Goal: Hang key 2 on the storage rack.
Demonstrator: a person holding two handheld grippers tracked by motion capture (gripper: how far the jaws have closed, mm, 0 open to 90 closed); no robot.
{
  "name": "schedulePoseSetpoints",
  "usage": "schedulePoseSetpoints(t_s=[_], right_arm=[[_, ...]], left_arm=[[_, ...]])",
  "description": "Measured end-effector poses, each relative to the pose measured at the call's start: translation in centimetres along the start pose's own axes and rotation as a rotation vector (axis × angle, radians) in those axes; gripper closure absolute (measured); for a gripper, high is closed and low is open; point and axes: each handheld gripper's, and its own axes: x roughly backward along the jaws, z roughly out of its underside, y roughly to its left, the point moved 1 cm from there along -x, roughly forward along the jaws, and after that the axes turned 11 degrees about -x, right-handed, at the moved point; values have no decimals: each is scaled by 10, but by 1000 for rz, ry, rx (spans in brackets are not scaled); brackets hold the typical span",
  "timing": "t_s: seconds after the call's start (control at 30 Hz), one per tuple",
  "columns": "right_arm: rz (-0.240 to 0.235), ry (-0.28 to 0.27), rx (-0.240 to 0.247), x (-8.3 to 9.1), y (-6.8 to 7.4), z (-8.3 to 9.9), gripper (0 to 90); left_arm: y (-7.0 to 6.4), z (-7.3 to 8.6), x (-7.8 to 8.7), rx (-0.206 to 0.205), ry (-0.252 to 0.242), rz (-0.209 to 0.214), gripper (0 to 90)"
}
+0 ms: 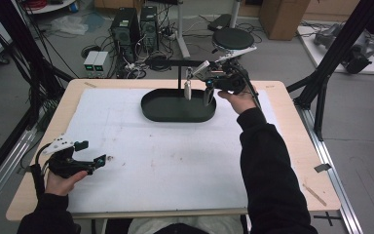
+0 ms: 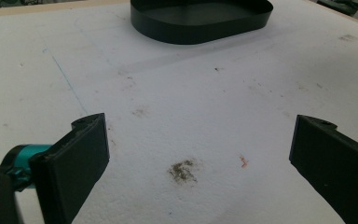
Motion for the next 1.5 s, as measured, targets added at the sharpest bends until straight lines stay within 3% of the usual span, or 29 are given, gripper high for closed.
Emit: schedulePoseSetpoints(t_s=[0.4, 0.63, 0.83, 1.07, 1.23, 1.5], right_arm=[[-38, 17, 36, -28, 22, -23, 840], [-36, 47, 68, -43, 32, -29, 840], [-48, 36, 76, -53, 40, -38, 840], [-39, 36, 67, -68, 38, -38, 840], [-6, 7, 77, -80, 39, -37, 840], [41, 10, 65, -93, 40, -33, 837]], left_arm=[[1, 0, 1, 4, -7, -1, 52], [2, 0, 1, 9, -10, -1, 52], [2, 0, 0, 8, -10, -2, 52], [1, 0, 0, 11, -7, 0, 52], [1, 0, 0, 8, -4, -3, 52], [1, 1, -1, 6, -1, 0, 52]])
